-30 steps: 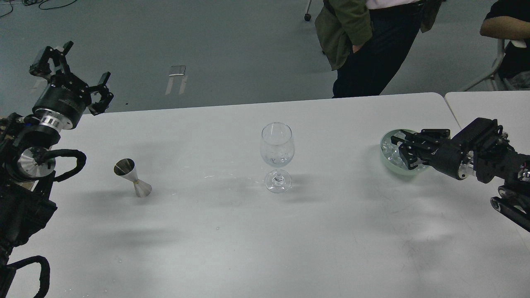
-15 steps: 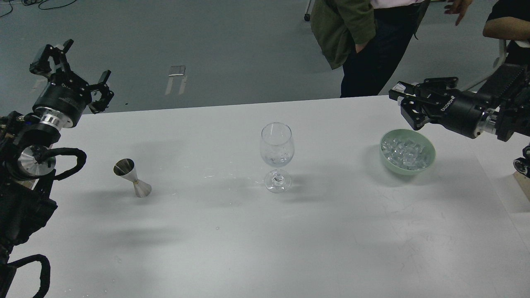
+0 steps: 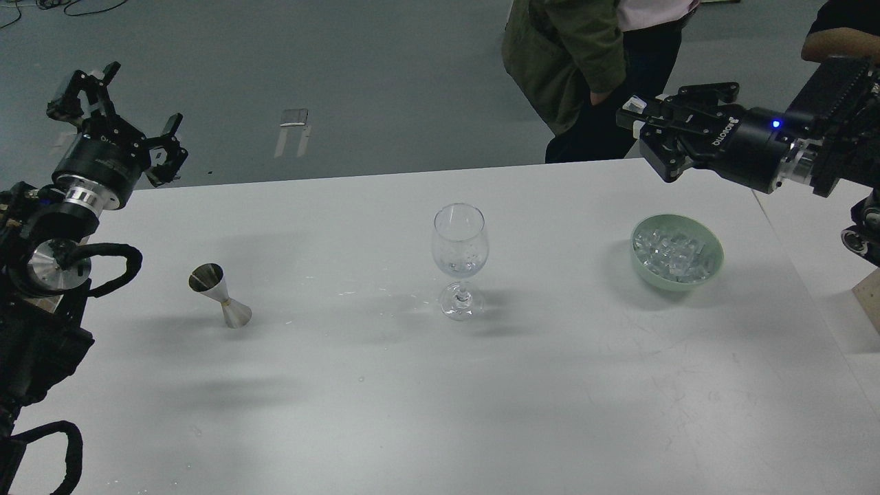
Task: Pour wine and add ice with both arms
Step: 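Raise the right gripper up and away from the bowl, then hold the right gripper raised above the table beyond the bowl, then swing the right gripper over to the wine glass mouth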
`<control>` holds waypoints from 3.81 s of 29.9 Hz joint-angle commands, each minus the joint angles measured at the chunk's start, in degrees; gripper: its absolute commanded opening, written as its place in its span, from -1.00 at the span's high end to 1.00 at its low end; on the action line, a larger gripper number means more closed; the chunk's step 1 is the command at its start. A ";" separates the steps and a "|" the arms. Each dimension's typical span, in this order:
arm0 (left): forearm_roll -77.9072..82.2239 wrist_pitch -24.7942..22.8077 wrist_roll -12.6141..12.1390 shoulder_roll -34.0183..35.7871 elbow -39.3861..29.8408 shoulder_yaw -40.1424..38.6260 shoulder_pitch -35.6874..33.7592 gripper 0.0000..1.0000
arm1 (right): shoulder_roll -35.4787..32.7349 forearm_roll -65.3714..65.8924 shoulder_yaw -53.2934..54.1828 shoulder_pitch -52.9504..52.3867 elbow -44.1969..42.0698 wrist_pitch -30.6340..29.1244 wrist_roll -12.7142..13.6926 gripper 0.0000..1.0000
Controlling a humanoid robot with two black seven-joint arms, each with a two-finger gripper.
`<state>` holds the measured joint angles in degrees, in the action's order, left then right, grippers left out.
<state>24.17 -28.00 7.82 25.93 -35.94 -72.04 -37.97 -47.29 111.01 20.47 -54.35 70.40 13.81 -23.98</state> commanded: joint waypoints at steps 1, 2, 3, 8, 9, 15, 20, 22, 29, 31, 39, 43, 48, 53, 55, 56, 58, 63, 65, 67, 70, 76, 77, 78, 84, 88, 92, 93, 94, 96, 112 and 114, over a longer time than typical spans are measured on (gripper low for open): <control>0.00 0.00 0.00 -0.09 0.00 -0.03 0.08 -0.95 | 0.53 0.00 0.00 -0.41 0.36 -0.54 -0.01 1.00; 0.00 0.00 0.00 -0.09 0.00 -0.03 0.08 -0.95 | 0.97 0.08 0.00 -0.58 0.44 -0.63 -0.01 1.00; 0.00 0.00 0.00 -0.09 0.00 -0.03 0.08 -0.95 | 1.24 0.00 0.00 -1.10 0.62 -0.80 -0.01 1.00; 0.00 0.00 -0.09 0.08 0.00 -0.03 -0.09 -0.95 | 3.61 0.08 -0.08 -2.69 0.62 -2.65 0.25 1.00; 0.00 0.00 -0.09 0.08 0.00 -0.03 -0.09 -0.95 | 4.05 0.08 -0.17 -2.78 0.62 -2.91 0.25 1.00; 0.00 0.00 -0.09 0.00 0.00 -0.03 -0.09 -0.95 | 5.37 0.08 -0.26 -4.53 0.62 -3.79 0.43 1.00; 0.00 0.00 -0.09 0.00 0.00 -0.03 -0.09 -0.95 | 6.42 0.08 -0.26 -5.42 0.71 -4.49 0.52 1.00; 0.00 0.00 -0.09 0.00 0.00 -0.03 -0.09 -0.95 | 6.86 0.08 -0.26 -5.50 0.62 -4.49 0.52 1.00; 0.09 0.00 -0.09 0.08 -0.09 -0.03 -0.44 -0.95 | 8.36 0.17 -0.35 -6.91 0.62 -5.81 0.52 1.00; 0.18 0.00 -0.09 0.00 -0.09 -0.03 -0.88 -0.95 | 8.88 0.26 -0.35 -7.08 0.62 -6.16 0.52 1.00; 0.35 0.00 -0.09 -0.09 -0.09 -0.03 -0.97 -0.95 | 9.24 0.35 -0.44 -7.09 0.53 -6.25 0.52 1.00; 0.44 0.00 -0.09 -0.09 -0.09 -0.03 -0.97 -0.95 | 9.24 0.35 -0.44 -7.09 0.44 -6.25 0.52 1.00; 0.44 0.00 -0.09 -0.09 -0.09 -0.03 -0.97 -0.95 | 9.06 0.43 -0.44 -7.09 0.44 -6.25 0.52 1.00; 0.44 0.00 -0.09 0.08 0.00 -0.03 -1.06 -0.95 | 9.06 0.44 -0.44 -7.09 0.45 -6.25 0.51 1.00; 0.44 0.00 -0.09 0.08 0.00 -0.03 -1.06 -0.95 | 9.06 0.35 -0.52 -7.09 0.53 -6.25 0.52 1.00; 0.44 0.00 -0.09 0.08 0.00 -0.03 -1.06 -0.95 | 9.06 0.35 -0.52 -7.09 0.53 -6.25 0.52 1.00; 0.44 0.00 -0.09 0.00 -0.09 -0.03 -0.97 -0.95 | 9.06 0.44 -0.52 -7.09 0.53 -6.25 0.52 1.00; 0.44 0.00 -0.09 0.00 0.00 -0.03 -1.06 -0.95 | 8.97 0.44 -0.52 -7.09 0.44 -6.25 0.51 1.00; 0.53 0.00 -0.09 0.00 -0.09 -0.03 -1.06 -0.95 | 8.89 0.44 -0.52 -7.09 0.44 -6.25 0.43 1.00; 0.53 0.00 -0.09 0.00 0.00 -0.03 -1.06 -0.95 | 8.80 0.44 -0.52 -7.00 0.44 -6.25 0.43 1.00; 0.53 0.00 -0.09 -0.09 0.00 0.06 -0.97 -0.95 | 8.80 0.44 -0.52 -7.00 0.44 -6.25 0.43 1.00; 0.53 0.00 -0.09 0.00 0.00 0.06 -1.06 -0.95 | 9.15 0.26 -0.44 -7.17 0.36 -6.25 0.43 1.00; 0.62 0.00 -0.09 0.00 0.00 0.06 -1.06 -0.95 | 9.24 0.26 -0.44 -7.17 0.36 -6.25 0.43 1.00; 0.53 0.00 -0.18 0.00 0.00 -0.03 -1.06 -0.95 | 9.32 0.26 -0.44 -7.17 0.44 -6.25 0.43 1.00; 0.53 0.00 -0.18 0.08 0.00 0.06 -1.15 -0.95 | 9.67 0.17 -0.44 -7.17 0.53 -6.43 0.43 1.00; 0.62 0.00 -0.18 0.08 0.00 0.06 -1.15 -0.95 | 10.64 0.08 -0.52 -7.17 0.62 -6.52 0.34 1.00; 0.53 0.00 -0.18 0.17 0.00 0.06 -1.32 -0.95 | 11.60 0.17 -0.87 -6.91 0.71 -6.69 0.25 1.00; 0.62 0.00 -0.18 0.17 0.00 0.06 -1.32 -0.95 | 12.05 0.08 -0.88 -6.91 0.71 -6.69 0.25 1.00; 0.53 0.00 -0.18 0.17 0.00 0.06 -1.32 -0.95 | 12.49 0.17 -0.96 -6.91 0.71 -6.69 0.25 1.00; 0.62 0.00 -0.18 0.08 -0.09 0.06 -1.23 -0.95 | 13.89 0.17 -0.96 -6.74 0.62 -7.83 0.16 1.00; 0.62 0.00 -0.18 -0.18 -0.09 0.06 -1.23 -0.95 | 18.03 1.14 -5.18 -6.47 0.62 -9.15 -0.01 1.00; 0.71 0.00 -0.18 -0.18 0.00 0.06 -1.23 -0.95 | 18.11 1.14 -5.27 -6.30 0.62 -9.15 -0.01 1.00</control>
<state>24.79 -28.00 7.65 25.76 -35.98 -71.98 -39.22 -29.29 112.12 15.36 -60.93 71.07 4.66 -23.98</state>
